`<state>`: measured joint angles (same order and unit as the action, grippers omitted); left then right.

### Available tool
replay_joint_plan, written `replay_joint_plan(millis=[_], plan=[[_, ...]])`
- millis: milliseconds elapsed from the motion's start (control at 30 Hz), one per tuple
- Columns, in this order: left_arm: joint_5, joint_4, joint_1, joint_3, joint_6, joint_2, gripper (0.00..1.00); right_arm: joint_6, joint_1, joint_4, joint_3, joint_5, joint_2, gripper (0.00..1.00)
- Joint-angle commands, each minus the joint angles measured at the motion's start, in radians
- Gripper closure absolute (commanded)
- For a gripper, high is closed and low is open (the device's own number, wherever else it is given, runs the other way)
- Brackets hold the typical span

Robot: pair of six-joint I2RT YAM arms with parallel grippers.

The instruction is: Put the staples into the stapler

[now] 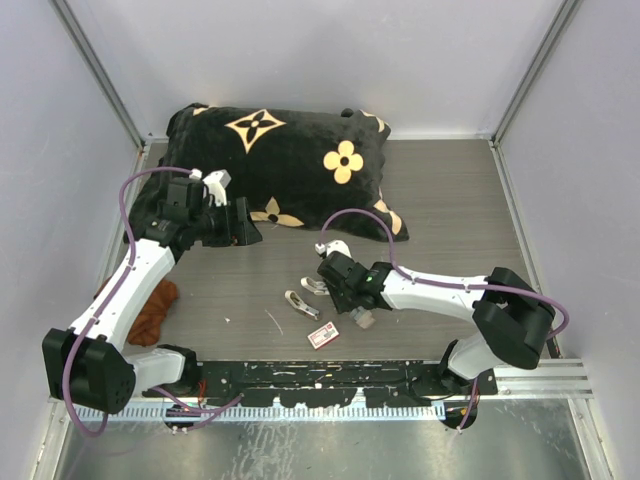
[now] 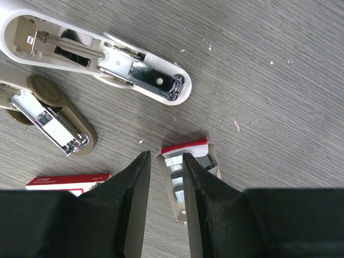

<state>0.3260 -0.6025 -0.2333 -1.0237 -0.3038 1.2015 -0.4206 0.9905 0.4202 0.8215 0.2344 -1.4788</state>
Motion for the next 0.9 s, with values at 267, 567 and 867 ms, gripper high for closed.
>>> replay_joint_plan(millis=[267,567,867], plan=[[0.013,0.021,0.006,-0.019,0.002,0.005,0.14,0.037,-0.022,-0.001,0.013,-0.003,-0.001,0.66],[0.015,0.021,0.005,-0.021,0.002,0.007,0.14,0.045,-0.023,-0.017,0.002,-0.006,-0.033,0.66],[0.018,0.021,0.005,-0.021,0.002,0.010,0.14,0.049,-0.023,-0.016,-0.010,-0.006,-0.058,0.66]])
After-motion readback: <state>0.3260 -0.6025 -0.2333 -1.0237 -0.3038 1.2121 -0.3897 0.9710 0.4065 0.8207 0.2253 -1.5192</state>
